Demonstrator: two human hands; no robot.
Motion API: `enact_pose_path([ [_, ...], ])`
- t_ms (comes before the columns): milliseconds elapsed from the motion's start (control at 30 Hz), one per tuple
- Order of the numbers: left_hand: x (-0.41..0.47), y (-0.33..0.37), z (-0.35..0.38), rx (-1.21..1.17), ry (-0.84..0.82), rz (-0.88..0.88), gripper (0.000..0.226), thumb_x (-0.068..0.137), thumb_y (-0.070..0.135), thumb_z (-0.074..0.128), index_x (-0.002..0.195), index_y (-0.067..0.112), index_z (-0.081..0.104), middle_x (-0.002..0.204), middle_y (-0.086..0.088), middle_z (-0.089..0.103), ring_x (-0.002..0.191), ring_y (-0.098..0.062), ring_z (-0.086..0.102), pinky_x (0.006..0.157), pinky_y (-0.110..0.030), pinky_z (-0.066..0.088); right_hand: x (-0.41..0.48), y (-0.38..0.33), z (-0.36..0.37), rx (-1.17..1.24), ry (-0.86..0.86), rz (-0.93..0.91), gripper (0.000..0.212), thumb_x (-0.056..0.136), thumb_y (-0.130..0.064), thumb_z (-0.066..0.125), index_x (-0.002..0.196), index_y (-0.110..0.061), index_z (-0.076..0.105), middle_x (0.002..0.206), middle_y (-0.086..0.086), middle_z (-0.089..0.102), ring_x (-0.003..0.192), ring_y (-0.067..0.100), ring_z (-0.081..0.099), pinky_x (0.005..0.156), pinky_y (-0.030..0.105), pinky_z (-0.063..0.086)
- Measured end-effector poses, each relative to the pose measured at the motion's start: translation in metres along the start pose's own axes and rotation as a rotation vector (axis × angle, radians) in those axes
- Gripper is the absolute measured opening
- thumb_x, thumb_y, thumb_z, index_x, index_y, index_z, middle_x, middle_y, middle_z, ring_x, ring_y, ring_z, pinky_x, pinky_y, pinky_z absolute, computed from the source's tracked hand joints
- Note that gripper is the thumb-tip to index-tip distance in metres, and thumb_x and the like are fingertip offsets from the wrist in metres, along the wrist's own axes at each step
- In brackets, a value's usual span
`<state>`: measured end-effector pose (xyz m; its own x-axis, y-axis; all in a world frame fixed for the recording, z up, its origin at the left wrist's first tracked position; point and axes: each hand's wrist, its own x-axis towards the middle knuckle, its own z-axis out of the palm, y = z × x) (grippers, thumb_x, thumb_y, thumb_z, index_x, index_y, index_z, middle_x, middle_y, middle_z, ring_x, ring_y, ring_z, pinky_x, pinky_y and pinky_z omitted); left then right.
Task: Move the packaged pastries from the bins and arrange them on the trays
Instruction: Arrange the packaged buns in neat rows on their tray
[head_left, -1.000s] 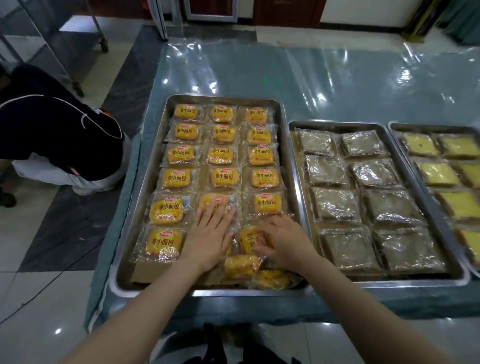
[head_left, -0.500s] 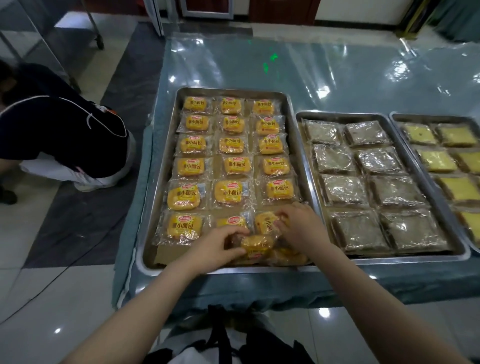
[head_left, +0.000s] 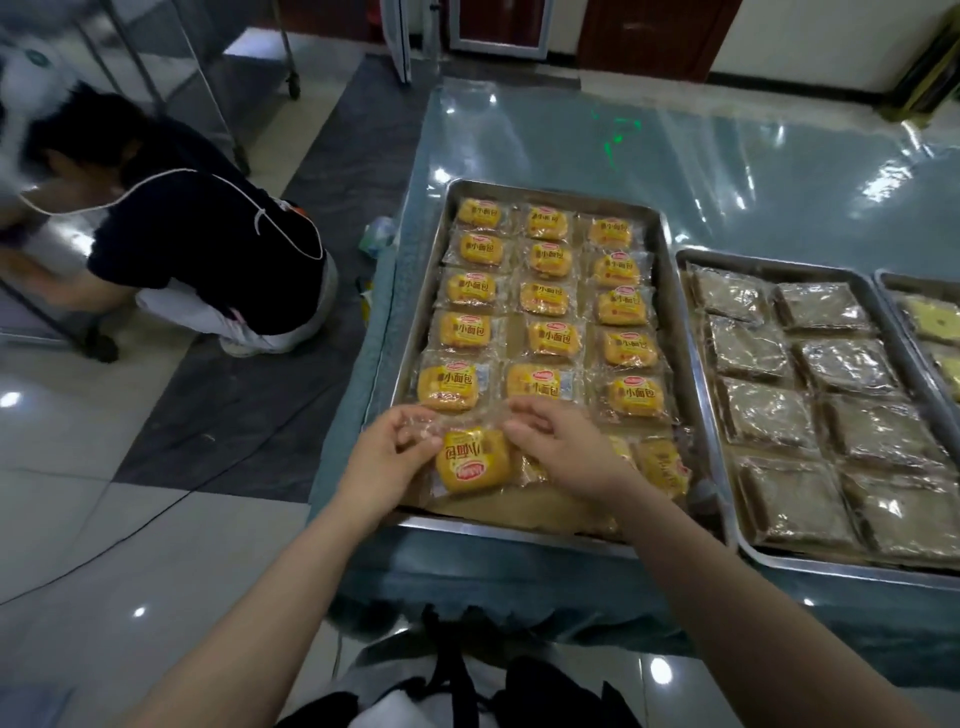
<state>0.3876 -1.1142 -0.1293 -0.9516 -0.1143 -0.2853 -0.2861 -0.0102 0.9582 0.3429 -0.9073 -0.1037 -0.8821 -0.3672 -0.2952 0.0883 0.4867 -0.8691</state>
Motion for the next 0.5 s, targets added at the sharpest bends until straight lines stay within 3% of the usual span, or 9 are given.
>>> enact_pose_path([
  [100, -0.005, -0.005, -0.012, -0.052, 0.015, -0.003, 0.022, 0.086, -0.001, 0.061, 0.103, 0.013, 0.058, 0.081, -0.005, 0.073, 0.080, -0.014, 0.068, 0.067, -0.021, 0.052, 0.009, -0.006, 0.017, 0.084, 0.017, 0.030, 0.011, 0.086, -0.022, 0.067, 0.096, -0.025, 0.065, 0.090, -0.011, 0.070, 0.084, 0.001, 0.066, 0.070, 0.022, 0.056],
  [200, -0.008, -0.006, -0.020, -0.079, 0.052, 0.001, 0.018, 0.087, -0.001, 0.060, 0.099, 0.012, 0.059, 0.081, -0.004, 0.073, 0.079, -0.016, 0.069, 0.066, -0.024, 0.053, 0.015, -0.005, 0.030, 0.205, 0.076, 0.078, 0.010, 0.086, -0.020, 0.067, 0.095, -0.023, 0.065, 0.092, -0.006, 0.072, 0.086, 0.008, 0.068, 0.072, 0.025, 0.057],
  [367, -0.008, -0.007, -0.033, -0.126, 0.170, -0.032, 0.014, 0.087, 0.004, 0.062, 0.096, 0.013, 0.056, 0.089, -0.013, 0.070, 0.083, -0.022, 0.068, 0.070, -0.033, 0.057, 0.018, -0.005, 0.037, 0.331, -0.135, 0.191, 0.041, 0.078, -0.025, 0.075, 0.114, -0.020, 0.054, 0.101, 0.005, 0.071, 0.084, 0.015, 0.070, 0.068, 0.025, 0.056],
  [433, -0.007, -0.006, -0.033, -0.088, 0.115, -0.031, 0.018, 0.084, 0.003, 0.066, 0.097, 0.012, 0.056, 0.088, -0.014, 0.066, 0.080, -0.020, 0.066, 0.073, -0.032, 0.057, 0.022, -0.008, 0.040, 0.416, -0.076, 0.210, 0.038, 0.076, -0.016, 0.075, 0.109, -0.013, 0.056, 0.101, 0.007, 0.071, 0.082, 0.015, 0.070, 0.068, 0.024, 0.055],
  [500, -0.007, -0.009, -0.031, 0.037, 0.080, 0.012, 0.023, 0.081, 0.003, 0.069, 0.095, 0.016, 0.057, 0.089, -0.006, 0.068, 0.077, -0.010, 0.066, 0.073, -0.023, 0.054, 0.029, -0.012, 0.040, 0.645, 0.052, 0.241, 0.028, 0.079, -0.008, 0.070, 0.102, -0.007, 0.056, 0.106, 0.010, 0.069, 0.091, 0.020, 0.069, 0.080, 0.033, 0.056],
])
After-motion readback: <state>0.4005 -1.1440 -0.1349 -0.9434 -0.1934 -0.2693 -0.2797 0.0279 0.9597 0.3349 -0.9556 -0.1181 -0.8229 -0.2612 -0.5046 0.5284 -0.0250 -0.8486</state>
